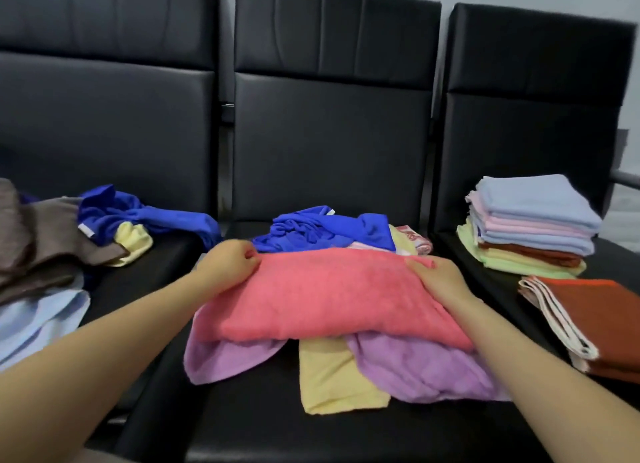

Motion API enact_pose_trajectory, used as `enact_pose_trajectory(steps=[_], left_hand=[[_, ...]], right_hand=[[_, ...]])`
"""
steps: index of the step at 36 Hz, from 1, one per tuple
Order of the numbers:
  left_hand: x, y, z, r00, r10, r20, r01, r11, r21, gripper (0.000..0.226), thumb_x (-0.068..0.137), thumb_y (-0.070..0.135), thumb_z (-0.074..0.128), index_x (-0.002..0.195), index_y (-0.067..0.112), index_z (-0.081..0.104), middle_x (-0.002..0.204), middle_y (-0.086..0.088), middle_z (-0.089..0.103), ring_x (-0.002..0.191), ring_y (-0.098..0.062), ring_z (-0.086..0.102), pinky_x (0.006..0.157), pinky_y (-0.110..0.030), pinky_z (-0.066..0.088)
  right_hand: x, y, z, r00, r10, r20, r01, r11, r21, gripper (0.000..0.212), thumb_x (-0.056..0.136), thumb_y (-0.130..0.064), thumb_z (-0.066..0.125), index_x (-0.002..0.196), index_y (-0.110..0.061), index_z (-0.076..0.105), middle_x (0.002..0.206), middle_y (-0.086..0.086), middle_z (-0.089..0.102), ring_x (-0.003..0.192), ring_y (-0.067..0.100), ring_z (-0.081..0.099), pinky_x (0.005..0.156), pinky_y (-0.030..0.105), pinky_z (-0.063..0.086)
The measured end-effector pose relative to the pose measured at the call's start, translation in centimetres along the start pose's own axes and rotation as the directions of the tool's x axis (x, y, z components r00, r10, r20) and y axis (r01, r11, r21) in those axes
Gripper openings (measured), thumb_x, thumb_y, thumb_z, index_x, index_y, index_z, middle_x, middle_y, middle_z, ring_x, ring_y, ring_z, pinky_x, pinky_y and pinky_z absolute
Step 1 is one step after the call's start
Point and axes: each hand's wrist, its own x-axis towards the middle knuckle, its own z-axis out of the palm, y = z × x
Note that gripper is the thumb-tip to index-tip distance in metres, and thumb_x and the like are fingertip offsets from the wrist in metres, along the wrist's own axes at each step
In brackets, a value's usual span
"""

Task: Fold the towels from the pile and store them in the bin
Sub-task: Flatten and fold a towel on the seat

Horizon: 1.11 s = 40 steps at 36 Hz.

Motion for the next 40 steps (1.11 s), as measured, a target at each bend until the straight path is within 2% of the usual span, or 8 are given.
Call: enact_pose_trajectory(steps=[3, 10, 18, 22, 28, 31, 35, 40], left_hand=[[-0.7, -0.5, 1.5, 0.999, -0.014, 0.046, 0.013, 0.999, 0.036, 0.022, 0.095, 0.029, 0.054, 0.109, 0.017, 0.065, 0.110, -0.007, 0.061, 0.105, -0.024, 0.059, 0.088, -0.032, 0.039], [-1.2, -2.4, 1.5, 0.996, -0.086, -0.028, 0.084, 0.995, -0.060, 0.031, 0.089, 0.029, 0.061, 0.118, 0.017, 0.059, 0.112, -0.012, 0.058, 0.107, -0.031, 0.056, 0.096, -0.038, 0.042], [-2.1, -2.1, 1.1, 0.996, -0.084, -0.006, 0.084, 0.994, -0.066, 0.036, 0.090, 0.031, 0.059, 0.122, 0.014, 0.055, 0.115, -0.009, 0.063, 0.107, -0.027, 0.057, 0.093, -0.038, 0.044], [-2.2, -2.0, 0.8, 0.988, -0.154, 0.017, 0.154, 0.985, -0.081, 0.042, 0.092, 0.031, 0.055, 0.129, 0.012, 0.051, 0.120, -0.012, 0.063, 0.114, -0.031, 0.053, 0.092, -0.037, 0.044], [-2.7, -1.3, 0.4, 0.970, -0.237, 0.051, 0.242, 0.955, -0.170, 0.046, 0.094, 0.029, 0.052, 0.135, 0.009, 0.049, 0.131, -0.016, 0.057, 0.121, -0.031, 0.052, 0.097, -0.035, 0.040], [-3.3, -0.5, 0.0, 0.969, -0.245, -0.009, 0.238, 0.950, -0.203, 0.046, 0.093, 0.035, 0.052, 0.134, 0.013, 0.051, 0.130, -0.017, 0.055, 0.123, -0.035, 0.048, 0.101, -0.040, 0.038], [-4.7, 2.3, -0.7, 0.984, -0.087, -0.157, 0.036, 0.953, -0.302, 0.033, 0.093, 0.028, 0.055, 0.123, 0.014, 0.060, 0.116, -0.011, 0.060, 0.110, -0.026, 0.055, 0.100, -0.037, 0.039], [-6.7, 6.4, -0.6, 0.964, 0.163, -0.208, -0.237, 0.882, -0.407, 0.019, 0.095, 0.020, 0.057, 0.111, 0.017, 0.067, 0.089, 0.016, 0.057, 0.102, -0.013, 0.057, 0.095, -0.031, 0.042]], right_hand=[[0.5, 0.8, -0.3, 0.999, 0.043, 0.005, -0.043, 0.999, 0.002, 0.031, 0.089, -0.027, 0.069, 0.064, -0.017, 0.054, 0.064, 0.003, 0.050, 0.072, 0.019, 0.043, 0.061, 0.032, 0.034], [0.2, 1.1, -0.9, 0.995, 0.066, 0.078, -0.072, 0.995, 0.067, 0.027, 0.088, -0.034, 0.071, 0.073, -0.013, 0.063, 0.064, -0.001, 0.057, 0.060, 0.010, 0.048, 0.057, 0.028, 0.037], [-1.4, 0.1, -2.9, 0.945, 0.227, 0.236, -0.327, 0.695, 0.640, 0.020, 0.094, -0.013, 0.059, 0.107, 0.002, 0.064, 0.080, 0.008, 0.061, 0.066, 0.016, 0.057, 0.057, 0.027, 0.046], [-2.7, -0.7, -3.9, 0.847, 0.344, 0.405, -0.527, 0.642, 0.557, 0.023, 0.089, -0.031, 0.066, 0.093, -0.008, 0.067, 0.075, 0.005, 0.063, 0.059, 0.014, 0.062, 0.052, 0.024, 0.054], [-4.6, -0.8, -4.8, 0.752, 0.418, 0.510, -0.609, 0.737, 0.294, 0.051, 0.076, -0.039, 0.075, 0.120, -0.017, 0.066, 0.118, 0.011, 0.069, 0.109, 0.031, 0.064, 0.085, 0.041, 0.052], [-5.7, -1.5, -4.9, 0.788, 0.377, 0.488, -0.590, 0.690, 0.419, 0.055, 0.070, -0.023, 0.074, 0.123, -0.011, 0.063, 0.115, 0.016, 0.069, 0.105, 0.032, 0.063, 0.087, 0.043, 0.051], [-7.0, -3.0, -6.6, 0.924, 0.206, 0.323, -0.365, 0.727, 0.582, 0.009, 0.092, -0.017, 0.058, 0.093, -0.009, 0.062, 0.070, 0.005, 0.072, 0.078, 0.024, 0.062, 0.069, 0.038, 0.050], [-7.6, -4.6, -8.7, 0.966, 0.141, 0.215, -0.254, 0.655, 0.711, 0.011, 0.096, -0.018, 0.053, 0.091, -0.011, 0.059, 0.061, 0.001, 0.071, 0.071, 0.022, 0.066, 0.066, 0.035, 0.047]])
